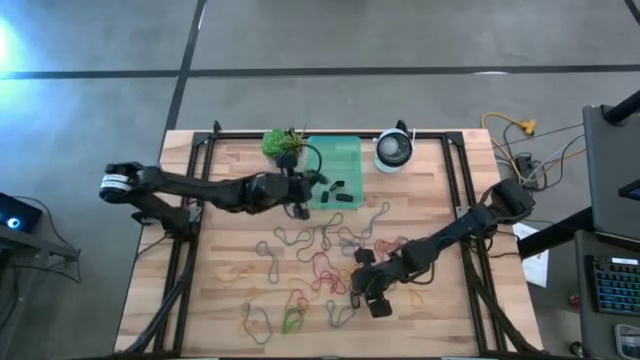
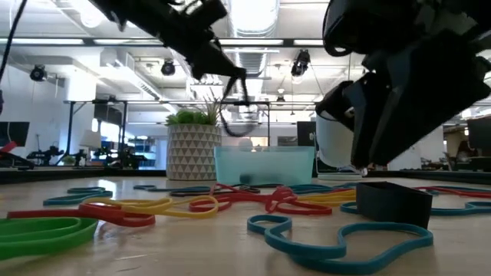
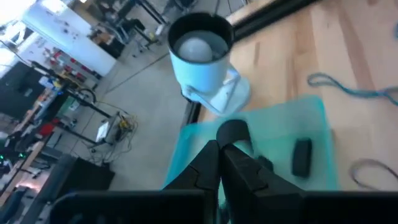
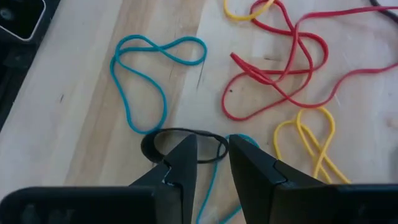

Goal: Pick and place rubber bands into bin
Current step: Put the black rubber band into the green bin

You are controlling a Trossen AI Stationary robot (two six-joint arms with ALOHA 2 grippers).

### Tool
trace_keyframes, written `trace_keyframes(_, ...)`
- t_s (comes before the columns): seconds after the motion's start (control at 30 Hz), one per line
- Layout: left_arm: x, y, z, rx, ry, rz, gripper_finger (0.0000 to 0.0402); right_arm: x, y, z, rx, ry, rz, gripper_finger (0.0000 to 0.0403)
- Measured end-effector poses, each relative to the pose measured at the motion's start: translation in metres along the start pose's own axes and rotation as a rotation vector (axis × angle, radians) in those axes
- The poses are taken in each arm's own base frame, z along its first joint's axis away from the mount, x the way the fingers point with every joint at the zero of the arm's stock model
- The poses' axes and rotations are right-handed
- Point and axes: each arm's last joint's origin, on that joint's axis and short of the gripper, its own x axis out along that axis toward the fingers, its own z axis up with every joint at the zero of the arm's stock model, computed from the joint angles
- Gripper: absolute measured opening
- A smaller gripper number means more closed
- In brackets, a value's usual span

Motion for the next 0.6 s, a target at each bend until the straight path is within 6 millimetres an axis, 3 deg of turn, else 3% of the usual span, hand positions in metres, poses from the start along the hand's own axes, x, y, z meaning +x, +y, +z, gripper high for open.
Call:
trace_keyframes(0.43, 0.064, -0.012, -0.024, 0.044, 0.107, -0.007, 0.0, -0.001, 0.001, 0.002, 0.024, -0.011, 0.003, 0.0096)
trace_keyframes(0.6, 0.078, -0.023, -0.032, 0.059, 0.151, -0.029, 0.0032, -0.002, 0.0, 0.002, 0.025, -0.018, -0.019, 0.0104)
